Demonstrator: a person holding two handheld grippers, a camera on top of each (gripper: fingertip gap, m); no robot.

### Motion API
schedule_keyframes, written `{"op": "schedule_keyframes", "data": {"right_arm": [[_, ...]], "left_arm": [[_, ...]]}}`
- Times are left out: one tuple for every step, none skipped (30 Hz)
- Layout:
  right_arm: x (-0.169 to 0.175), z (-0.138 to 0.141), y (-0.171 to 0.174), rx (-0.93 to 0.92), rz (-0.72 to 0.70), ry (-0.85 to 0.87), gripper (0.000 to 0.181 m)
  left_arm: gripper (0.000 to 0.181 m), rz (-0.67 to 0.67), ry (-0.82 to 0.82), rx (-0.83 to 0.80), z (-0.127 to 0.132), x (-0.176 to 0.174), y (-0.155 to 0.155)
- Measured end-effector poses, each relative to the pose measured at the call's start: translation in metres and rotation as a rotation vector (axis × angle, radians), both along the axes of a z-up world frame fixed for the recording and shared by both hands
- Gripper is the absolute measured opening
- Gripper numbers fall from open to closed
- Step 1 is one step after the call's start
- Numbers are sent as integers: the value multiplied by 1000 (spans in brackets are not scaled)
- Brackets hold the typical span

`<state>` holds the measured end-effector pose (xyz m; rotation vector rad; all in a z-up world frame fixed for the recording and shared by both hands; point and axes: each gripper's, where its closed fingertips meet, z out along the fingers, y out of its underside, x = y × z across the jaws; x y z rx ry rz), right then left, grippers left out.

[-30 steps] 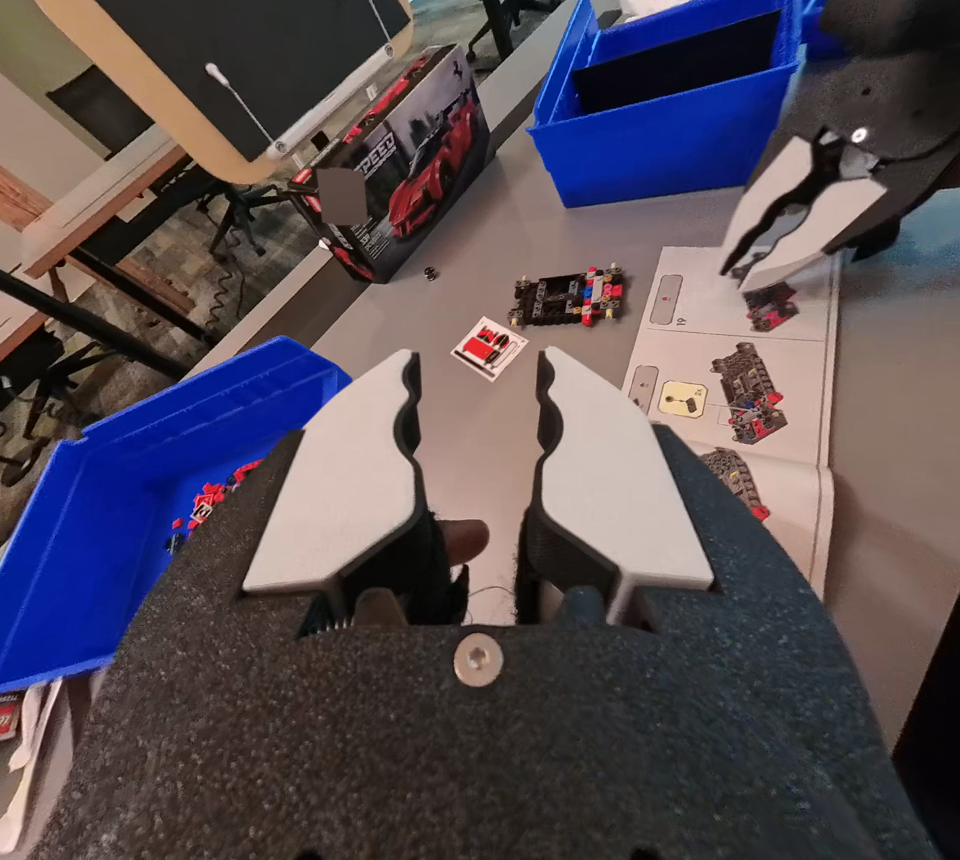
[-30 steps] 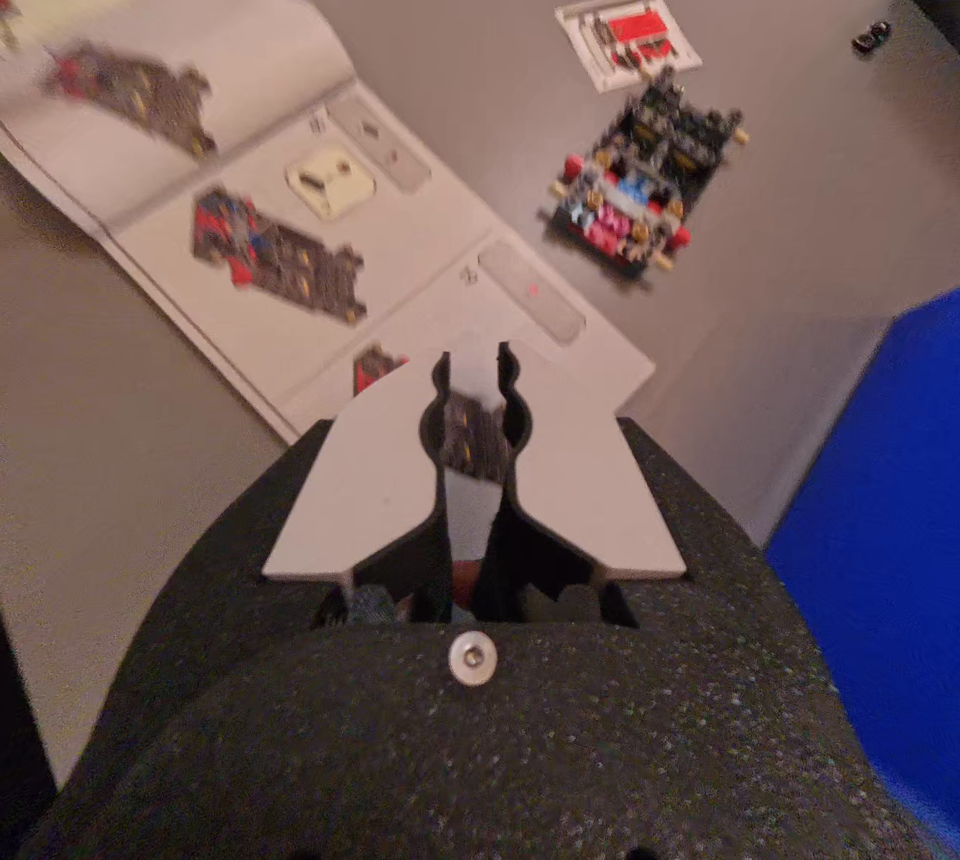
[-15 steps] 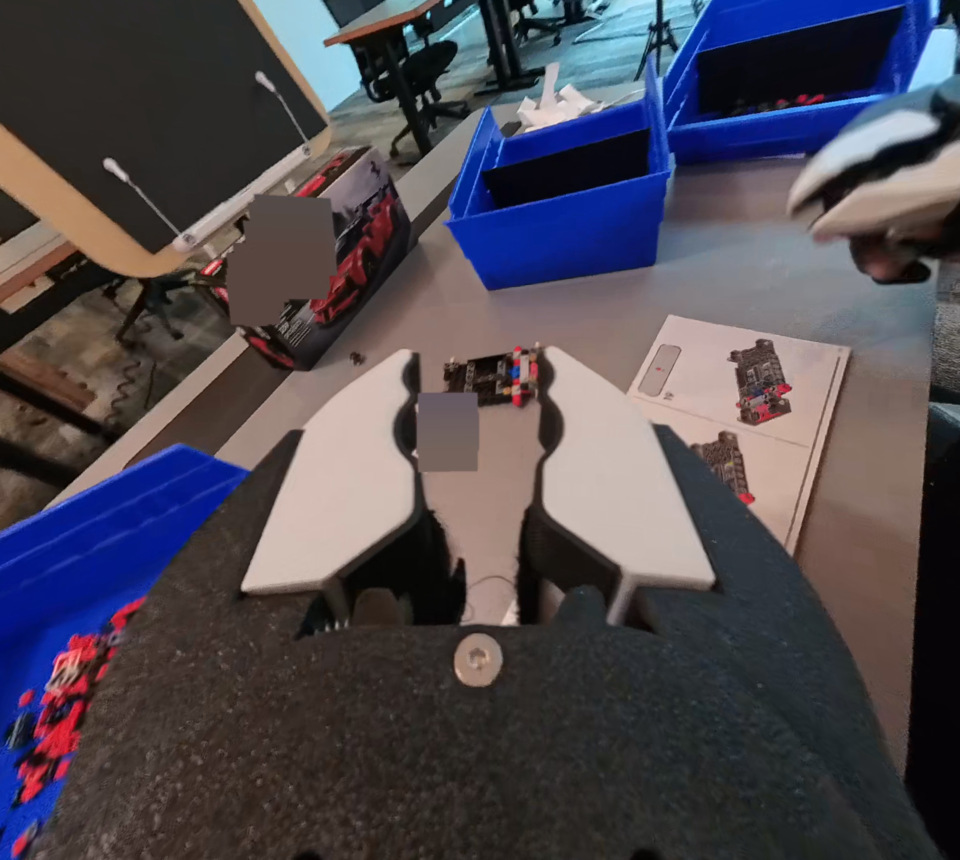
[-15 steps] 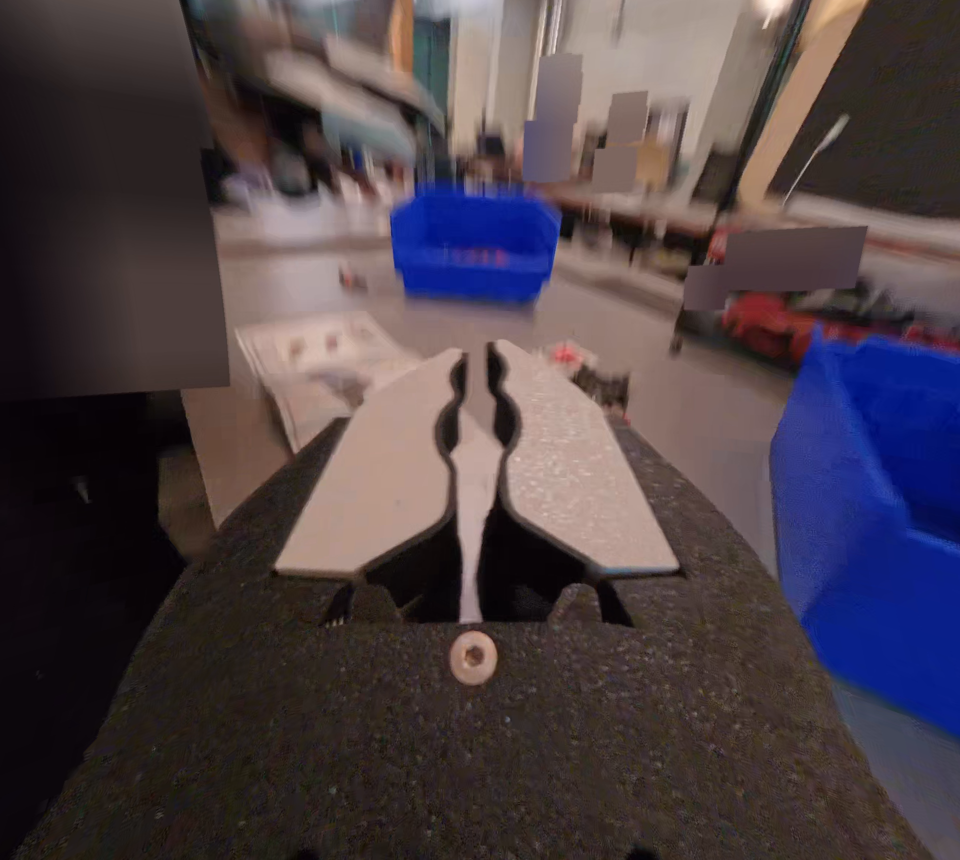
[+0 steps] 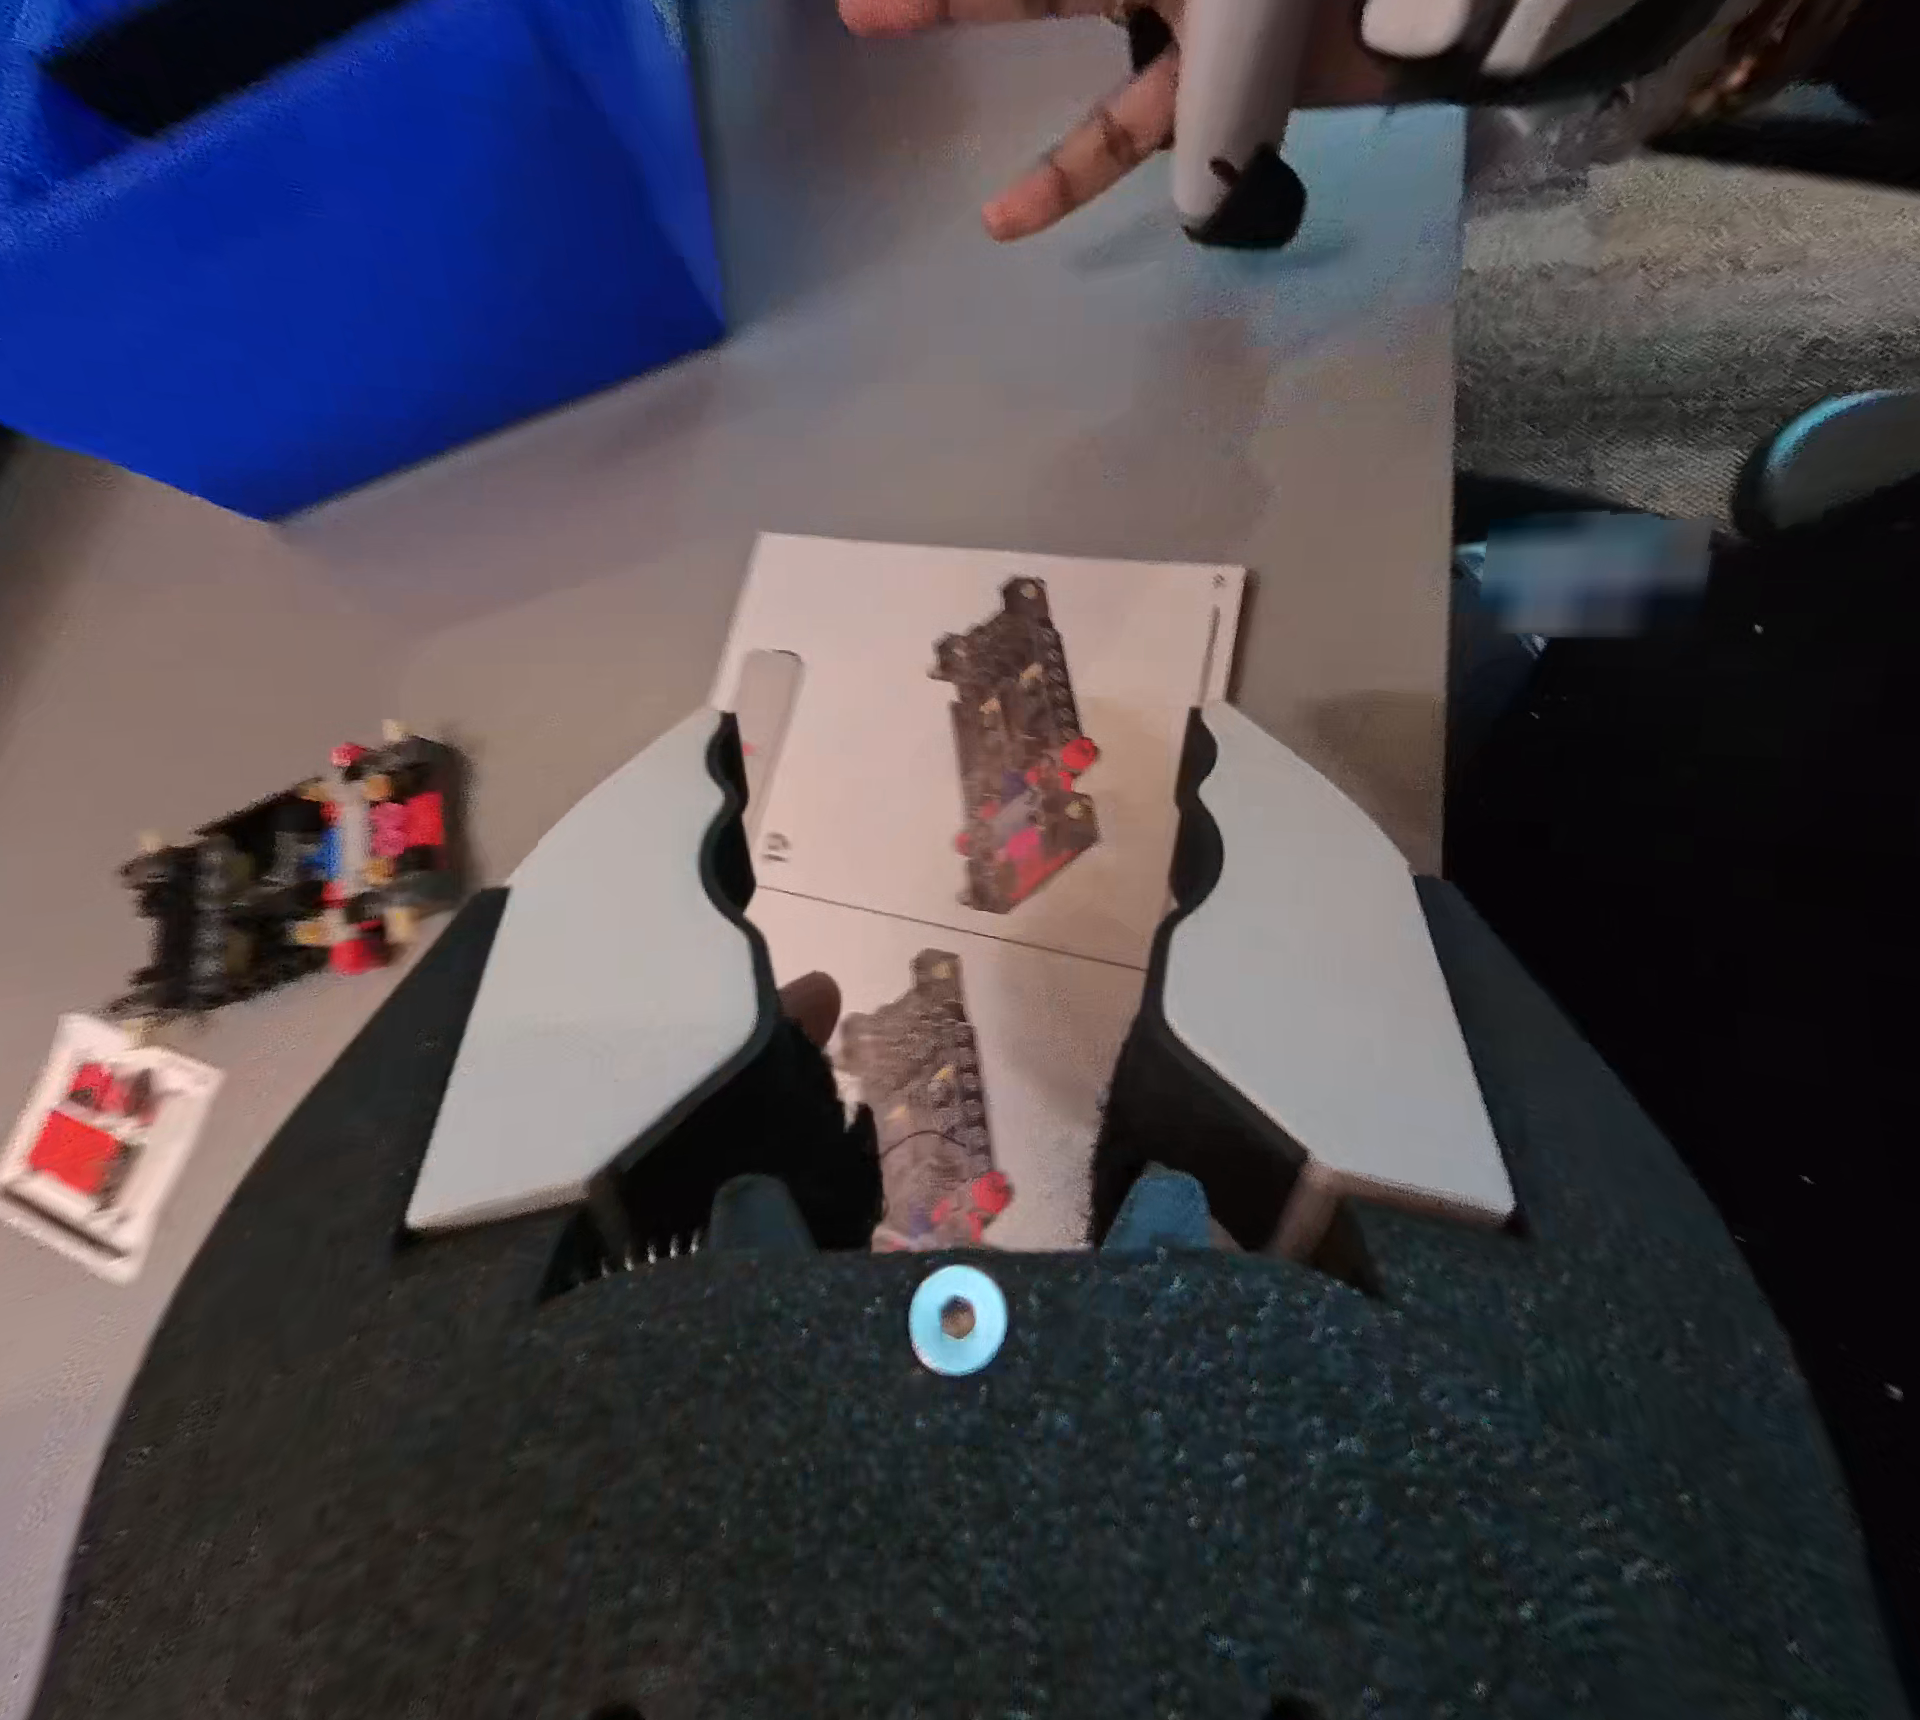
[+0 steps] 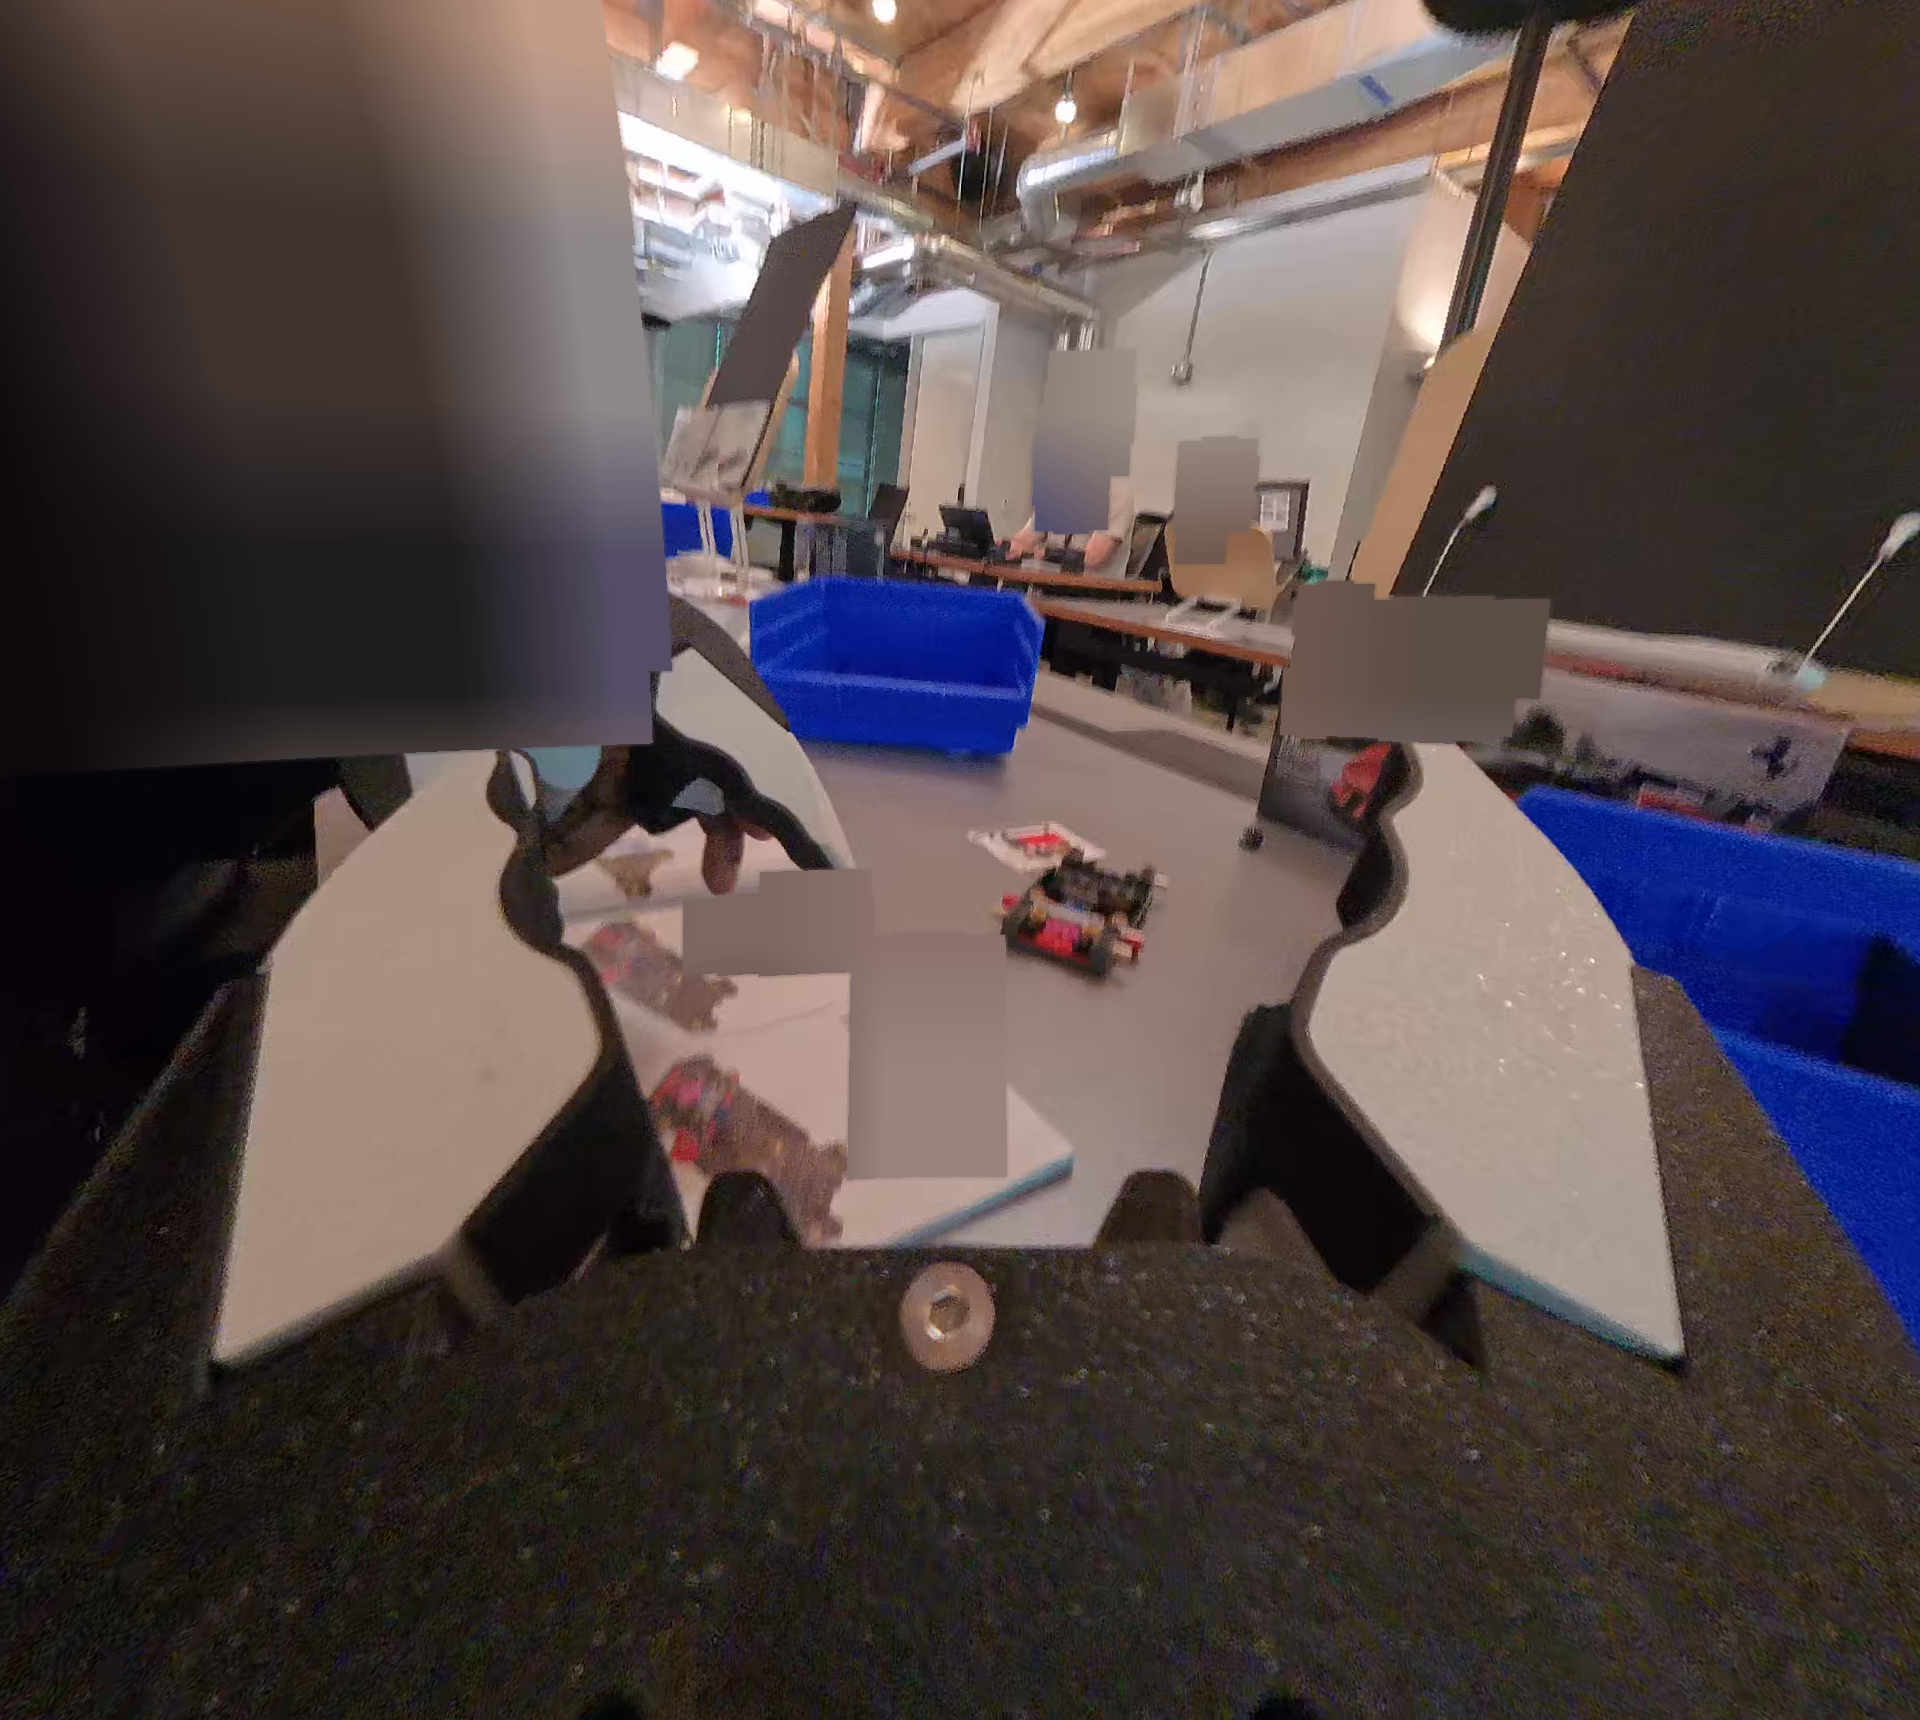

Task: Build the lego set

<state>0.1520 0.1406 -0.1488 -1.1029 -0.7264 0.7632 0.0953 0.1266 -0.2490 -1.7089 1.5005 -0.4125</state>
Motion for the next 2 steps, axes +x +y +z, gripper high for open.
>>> {"op": "schedule_keyframes", "data": {"right_arm": [[-1, -12, 2, -12, -4, -42, 145], [-1, -20, 4, -17, -10, -77, 146]], "left_arm": [[77, -5, 5, -37, -9, 2, -4], [73, -12, -4, -86, -15, 5, -8]]}}
